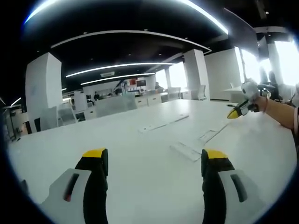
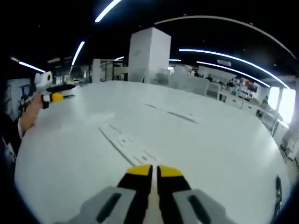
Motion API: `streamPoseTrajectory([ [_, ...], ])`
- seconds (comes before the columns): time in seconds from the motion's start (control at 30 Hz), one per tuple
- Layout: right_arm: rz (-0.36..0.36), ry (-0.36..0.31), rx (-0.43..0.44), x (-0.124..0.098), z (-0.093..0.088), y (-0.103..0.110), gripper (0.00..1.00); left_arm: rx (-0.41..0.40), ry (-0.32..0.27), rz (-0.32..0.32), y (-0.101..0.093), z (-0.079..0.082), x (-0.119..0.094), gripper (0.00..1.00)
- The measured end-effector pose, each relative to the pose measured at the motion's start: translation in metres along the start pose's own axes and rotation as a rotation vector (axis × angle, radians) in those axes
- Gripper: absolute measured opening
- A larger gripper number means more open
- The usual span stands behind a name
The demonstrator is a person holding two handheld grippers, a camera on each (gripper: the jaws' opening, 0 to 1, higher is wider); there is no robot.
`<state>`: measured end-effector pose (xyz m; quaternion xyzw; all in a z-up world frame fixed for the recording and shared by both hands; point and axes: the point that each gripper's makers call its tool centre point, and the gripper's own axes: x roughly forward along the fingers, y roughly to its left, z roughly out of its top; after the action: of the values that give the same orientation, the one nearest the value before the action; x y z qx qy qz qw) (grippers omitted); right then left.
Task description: Locate the socket holder cover, grip the socket holder cover, clip it into the socket holder slot.
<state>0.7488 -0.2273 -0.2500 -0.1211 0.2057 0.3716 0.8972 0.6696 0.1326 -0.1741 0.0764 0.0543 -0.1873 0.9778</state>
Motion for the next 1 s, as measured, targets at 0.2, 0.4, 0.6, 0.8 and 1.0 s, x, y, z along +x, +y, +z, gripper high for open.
streamPoseTrajectory([
  [0.2, -0.080, 0.012, 0.006, 0.006, -0.003, -0.010, 0.04, 0.007, -0.004, 0.008, 0.002, 0.002, 0.000, 0.81],
  [0.4, -0.114, 0.031, 0.011, 0.008, -0.010, -0.008, 0.04, -0.005, -0.010, -0.001, -0.001, 0.003, 0.000, 0.80],
  [0.6, -0.125, 0.052, -0.005, 0.008, -0.013, -0.009, 0.04, -0.007, -0.005, 0.003, 0.000, 0.001, 0.001, 0.80],
  [0.8, -0.135, 0.072, -0.013, 0.009, -0.016, -0.009, 0.04, -0.007, -0.004, 0.000, -0.001, 0.001, 0.001, 0.80],
  [1.0, -0.125, 0.076, -0.032, 0.012, -0.017, -0.007, 0.04, -0.006, 0.003, -0.004, -0.003, -0.001, 0.002, 0.80],
])
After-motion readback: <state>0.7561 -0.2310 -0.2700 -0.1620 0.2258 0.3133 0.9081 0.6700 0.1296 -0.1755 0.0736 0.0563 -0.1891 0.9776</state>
